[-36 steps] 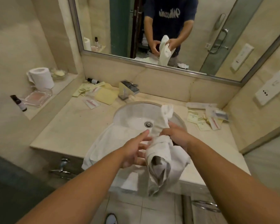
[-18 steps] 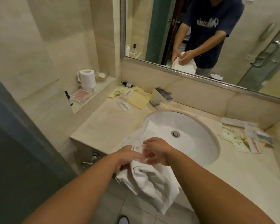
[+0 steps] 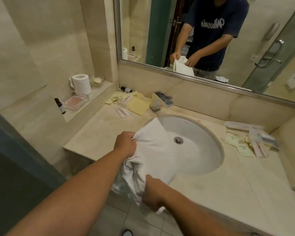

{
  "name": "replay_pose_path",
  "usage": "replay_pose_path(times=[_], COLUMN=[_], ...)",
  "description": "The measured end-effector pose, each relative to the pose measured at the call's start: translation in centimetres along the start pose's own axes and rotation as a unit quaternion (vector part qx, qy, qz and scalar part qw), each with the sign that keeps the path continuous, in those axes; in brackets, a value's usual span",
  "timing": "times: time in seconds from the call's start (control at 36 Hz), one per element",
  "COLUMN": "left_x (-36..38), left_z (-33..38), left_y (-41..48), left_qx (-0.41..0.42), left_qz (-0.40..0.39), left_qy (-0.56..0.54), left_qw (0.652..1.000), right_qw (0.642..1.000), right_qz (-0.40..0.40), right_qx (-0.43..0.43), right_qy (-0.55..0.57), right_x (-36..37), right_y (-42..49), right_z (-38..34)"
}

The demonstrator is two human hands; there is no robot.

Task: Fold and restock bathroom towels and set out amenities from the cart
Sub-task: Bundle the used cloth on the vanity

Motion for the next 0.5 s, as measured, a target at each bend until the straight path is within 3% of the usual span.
replay_pose_path(times=[0.08,0.19,0.25,0.33,0.5], left_x=[-0.1,-0.7,-1.3,-1.1,0.4], left_z=[-1.5,-4.1,-4.8,-5.2,-7.0], left_y=[0.3,-0.4,-0.9,-1.6,-2.0], left_qx=[-0.017,-0.039,-0.048,-0.078,-0.154], left_qz=[-0.014,-0.051,-0.048,-0.070,-0.142], left_qy=[0.063,0.187,0.224,0.236,0.182], left_qw=[0.998,0.980,0.972,0.966,0.961], right_qw=[0.997,0.944,0.919,0.900,0.936], right_qz=[-0.034,-0.113,-0.084,0.030,0.145], right_qx=[-0.053,-0.101,-0.122,-0.145,-0.100], right_qy=[0.048,0.293,0.365,0.409,0.305], right_x=[2.2,2.6,0.7,-3.6,-8.4], right_y=[2.2,2.0,1.4,1.0,2.8], right_z=[-0.6,0.3,0.7,1.5,3.5])
Point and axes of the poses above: each hand's wrist, its own y-axis towards the middle knuckle, its own x-axis out of the palm, z = x × y, the point moved 5 cm from there along y, towards the middle knuckle, and after that the axes turned 12 degrees about -z, right-handed, at the moved point
